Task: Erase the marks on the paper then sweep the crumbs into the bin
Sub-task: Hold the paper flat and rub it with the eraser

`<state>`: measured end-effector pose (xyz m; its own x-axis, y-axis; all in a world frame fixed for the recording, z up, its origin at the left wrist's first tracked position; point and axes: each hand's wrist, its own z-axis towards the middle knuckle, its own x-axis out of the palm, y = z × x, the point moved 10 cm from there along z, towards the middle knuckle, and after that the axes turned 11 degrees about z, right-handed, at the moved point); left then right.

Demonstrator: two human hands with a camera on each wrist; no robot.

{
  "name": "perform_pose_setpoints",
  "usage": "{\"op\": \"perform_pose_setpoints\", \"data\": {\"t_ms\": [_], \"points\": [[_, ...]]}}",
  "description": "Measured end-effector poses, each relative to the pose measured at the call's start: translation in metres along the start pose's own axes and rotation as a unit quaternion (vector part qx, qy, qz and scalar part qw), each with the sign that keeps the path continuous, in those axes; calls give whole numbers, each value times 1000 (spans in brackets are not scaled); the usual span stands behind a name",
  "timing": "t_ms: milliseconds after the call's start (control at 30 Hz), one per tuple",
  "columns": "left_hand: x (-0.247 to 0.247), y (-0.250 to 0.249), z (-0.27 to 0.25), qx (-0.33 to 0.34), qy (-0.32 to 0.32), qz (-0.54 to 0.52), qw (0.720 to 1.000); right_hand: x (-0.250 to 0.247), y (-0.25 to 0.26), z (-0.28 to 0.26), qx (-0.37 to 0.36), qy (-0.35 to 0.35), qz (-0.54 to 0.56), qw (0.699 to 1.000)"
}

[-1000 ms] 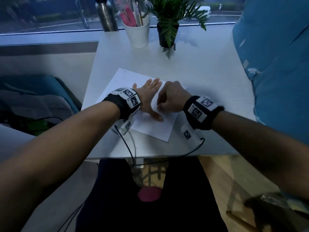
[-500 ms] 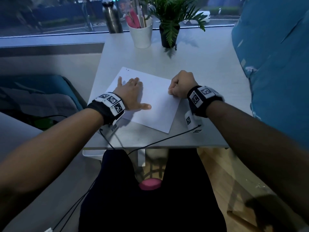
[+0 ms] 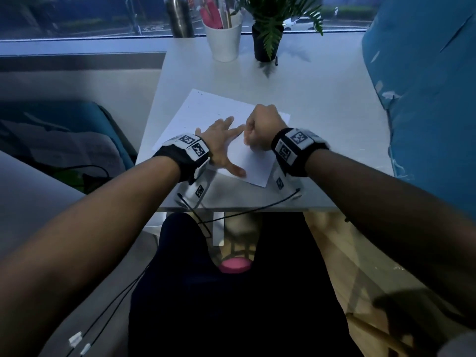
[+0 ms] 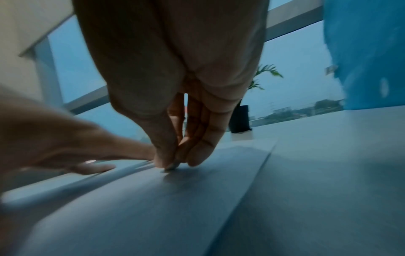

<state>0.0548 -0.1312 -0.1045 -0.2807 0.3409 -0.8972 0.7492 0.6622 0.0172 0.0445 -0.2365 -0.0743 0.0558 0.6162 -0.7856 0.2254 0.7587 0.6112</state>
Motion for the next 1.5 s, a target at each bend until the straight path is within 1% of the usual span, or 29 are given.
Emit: {"op": "perform_pose_setpoints", "data": {"t_ms": [100,133,167,233,300,333,400,433,567,600,700,733,800,833,867,900,933,967,1000,1067,1133,1167,1233,1267,1300,1367,1433,1467,1500], "points": [[2,3,2,-4,4,-8,1000,28,23,-24,-52,87,-36,994],[3,4,3,-5,5,-4,1000,21,23,-23,-42,86,-34,995],[3,3,4,-6,7,3,1000,7,18,-16,-22,65,-22,997],[4,3,6,-11,11,20,1000,-21,1,-2,21,0,21,1000],[5,5,7,-11,13,21,1000,-17,6,-5,1,-20,14,1000],[6,5,7,-8,14,14,1000,-3,15,-10,-26,-3,-14,1000],[8,6,7,-2,10,6,1000,24,34,-31,-64,74,-51,994],[8,6,5,-2,8,6,1000,20,33,-35,-49,91,-57,993],[6,3,4,-7,27,17,999,-28,5,-7,38,-6,-8,999],[6,3,4,-7,29,16,999,-23,9,-11,27,-3,-20,999],[4,4,3,-7,19,9,1000,17,38,-38,-41,88,-61,993],[4,4,3,-8,17,12,1000,13,34,-40,-25,92,-60,994],[5,2,4,-11,23,29,999,-13,14,-25,31,35,-25,999],[3,0,4,-13,26,38,999,-22,7,-20,41,5,-15,999],[1,-1,2,-13,30,41,999,-21,8,-20,34,-4,-16,999],[0,-3,1,-10,32,40,999,-12,17,-26,15,13,-31,999],[-1,-4,0,-8,30,38,999,5,26,-35,6,58,-49,997],[-3,-4,-2,-7,25,36,999,16,38,-45,-26,89,-60,994],[-3,-5,-2,-6,20,38,999,14,37,-49,-21,97,-62,993],[-2,-6,0,-6,23,53,998,-13,16,-32,32,43,-31,998],[0,-6,2,-7,31,63,998,-31,1,-22,57,-11,0,998],[-1,-6,2,-6,32,61,998,-27,5,-25,41,-6,-5,999],[-3,-6,1,0,28,60,998,3,23,-43,7,79,-33,996],[-4,-6,1,3,23,62,998,12,27,-50,-3,106,-46,993],[-5,-7,0,5,20,62,998,6,24,-51,4,104,-45,994],[-4,-8,2,3,22,63,998,-21,8,-33,50,45,1,998],[-3,-8,5,0,26,62,998,-31,4,-25,42,1,11,999],[-3,-6,7,1,26,61,998,-21,14,-31,11,14,-13,1000],[-2,-6,7,5,25,61,998,-6,25,-43,-15,51,-30,998]]}}
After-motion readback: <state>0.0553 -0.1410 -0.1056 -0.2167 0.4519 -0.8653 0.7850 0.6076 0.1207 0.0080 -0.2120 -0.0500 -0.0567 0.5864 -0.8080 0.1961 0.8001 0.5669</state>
